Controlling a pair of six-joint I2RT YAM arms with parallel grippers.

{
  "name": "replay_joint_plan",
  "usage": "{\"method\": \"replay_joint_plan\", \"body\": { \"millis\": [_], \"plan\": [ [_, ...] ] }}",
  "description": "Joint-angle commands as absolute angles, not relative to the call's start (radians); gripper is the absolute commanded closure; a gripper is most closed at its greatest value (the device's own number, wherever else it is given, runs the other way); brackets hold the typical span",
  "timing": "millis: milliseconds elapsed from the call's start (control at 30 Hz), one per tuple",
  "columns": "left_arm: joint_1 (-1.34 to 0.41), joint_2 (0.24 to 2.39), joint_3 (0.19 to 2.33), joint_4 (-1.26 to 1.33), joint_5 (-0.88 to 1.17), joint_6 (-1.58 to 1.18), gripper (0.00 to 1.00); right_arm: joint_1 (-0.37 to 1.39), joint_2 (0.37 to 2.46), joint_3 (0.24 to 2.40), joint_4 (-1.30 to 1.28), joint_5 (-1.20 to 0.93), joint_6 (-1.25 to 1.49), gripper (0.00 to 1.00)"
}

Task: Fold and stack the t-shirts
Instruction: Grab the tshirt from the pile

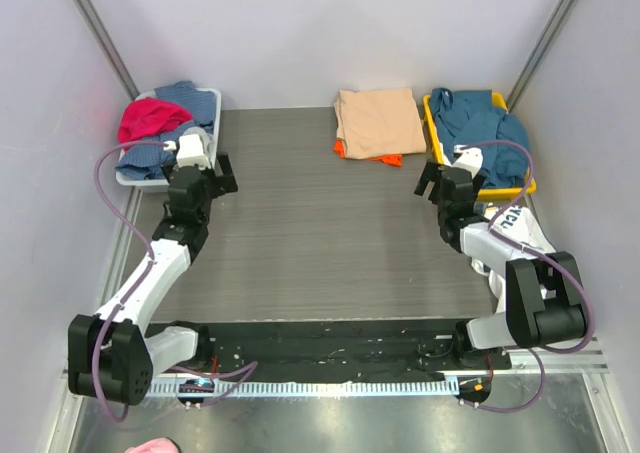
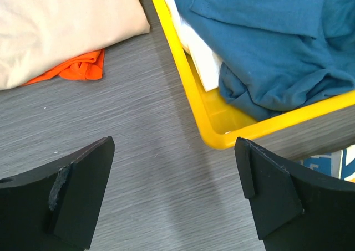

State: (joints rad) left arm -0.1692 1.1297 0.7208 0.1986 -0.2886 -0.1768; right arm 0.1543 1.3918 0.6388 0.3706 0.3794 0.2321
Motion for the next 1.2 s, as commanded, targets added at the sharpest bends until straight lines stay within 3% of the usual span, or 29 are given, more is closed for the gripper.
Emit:
{"method": "replay_joint_plan", "body": {
  "millis": [0, 133, 267, 500, 667, 1000, 1167],
  "plan": [
    [-0.17, 1.089, 0.794, 0.092, -0.267, -0.146, 0.0, 0.161, 1.345, 0.702, 0.332, 0.39, 0.249, 0.0],
    [-0.17, 1.098, 0.899, -0.029, -0.301, -0.15, 0.0, 0.161, 1.305, 0.754, 0.282, 0.357, 0.268, 0.0],
    [-0.169, 1.112, 0.963, -0.113, -0.302, -0.156, 0.0, 0.161, 1.345, 0.922, 0.044, 0.41, 0.255, 0.0],
    [-0.16, 1.092, 0.966, -0.113, -0.213, -0.141, 0.0, 0.152, 1.341, 1.001, 0.026, 0.43, 0.244, 0.0],
    [-0.137, 1.091, 0.972, -0.153, -0.131, -0.15, 0.0, 0.149, 1.502, 1.184, -0.142, 0.604, 0.267, 0.0],
    [-0.135, 1.14, 1.048, -0.316, -0.13, -0.256, 0.0, 0.037, 1.886, 1.708, -0.281, 0.491, 0.264, 0.0],
    [-0.135, 1.068, 0.973, -0.322, -0.054, -0.316, 0.0, -0.076, 2.031, 1.871, -0.328, 0.419, 0.311, 0.06]
  ]
}}
